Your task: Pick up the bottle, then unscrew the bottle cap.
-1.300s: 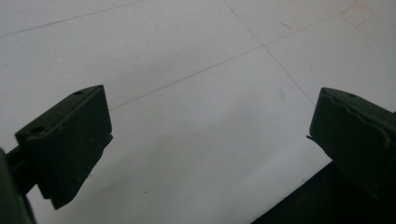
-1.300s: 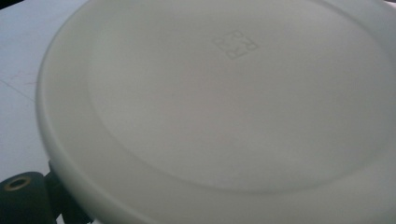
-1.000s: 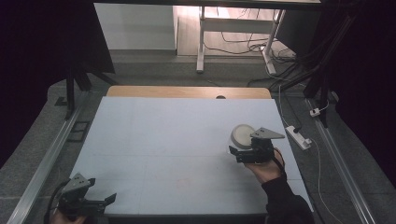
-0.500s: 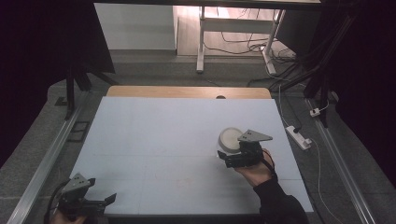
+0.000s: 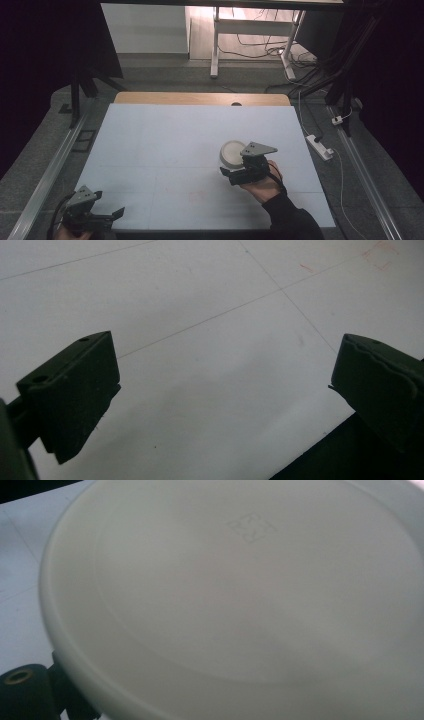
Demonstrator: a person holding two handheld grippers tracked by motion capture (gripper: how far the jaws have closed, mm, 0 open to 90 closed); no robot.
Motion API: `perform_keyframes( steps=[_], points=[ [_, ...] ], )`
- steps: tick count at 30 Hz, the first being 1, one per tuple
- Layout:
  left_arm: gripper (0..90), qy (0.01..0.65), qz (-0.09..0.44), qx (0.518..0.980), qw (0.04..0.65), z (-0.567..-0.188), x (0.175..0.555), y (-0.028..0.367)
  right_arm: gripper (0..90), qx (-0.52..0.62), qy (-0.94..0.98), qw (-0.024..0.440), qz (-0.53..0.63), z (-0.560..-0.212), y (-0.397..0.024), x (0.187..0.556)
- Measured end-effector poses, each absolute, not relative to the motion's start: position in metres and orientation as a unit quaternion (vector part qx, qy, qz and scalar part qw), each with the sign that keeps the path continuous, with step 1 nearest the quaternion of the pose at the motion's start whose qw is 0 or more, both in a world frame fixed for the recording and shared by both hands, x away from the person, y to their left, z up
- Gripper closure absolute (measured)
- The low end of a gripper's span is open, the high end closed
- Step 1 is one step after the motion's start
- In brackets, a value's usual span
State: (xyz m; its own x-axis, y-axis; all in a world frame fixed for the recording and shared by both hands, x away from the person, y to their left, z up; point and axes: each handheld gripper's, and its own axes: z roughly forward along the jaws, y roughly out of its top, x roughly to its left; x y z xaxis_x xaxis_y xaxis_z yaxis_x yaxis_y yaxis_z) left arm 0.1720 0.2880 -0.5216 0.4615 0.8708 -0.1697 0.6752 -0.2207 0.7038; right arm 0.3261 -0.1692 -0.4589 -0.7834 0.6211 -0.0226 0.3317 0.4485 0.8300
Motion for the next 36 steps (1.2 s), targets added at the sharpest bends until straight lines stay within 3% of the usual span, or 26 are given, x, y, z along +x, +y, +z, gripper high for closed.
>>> perform_keyframes(
  steps=[19,36],
  points=[
    [0.4,0.499,0.133,0.773,0.368,-0.522,0.172,0.287,6.4,0.23,0.859,0.121,0.44,-0.466,-0.121,0.306],
    [0.0,0.493,0.135,0.773,0.376,-0.52,0.172,0.286,6.4,0.221,0.864,0.119,0.437,-0.468,-0.118,0.303]
  ],
)
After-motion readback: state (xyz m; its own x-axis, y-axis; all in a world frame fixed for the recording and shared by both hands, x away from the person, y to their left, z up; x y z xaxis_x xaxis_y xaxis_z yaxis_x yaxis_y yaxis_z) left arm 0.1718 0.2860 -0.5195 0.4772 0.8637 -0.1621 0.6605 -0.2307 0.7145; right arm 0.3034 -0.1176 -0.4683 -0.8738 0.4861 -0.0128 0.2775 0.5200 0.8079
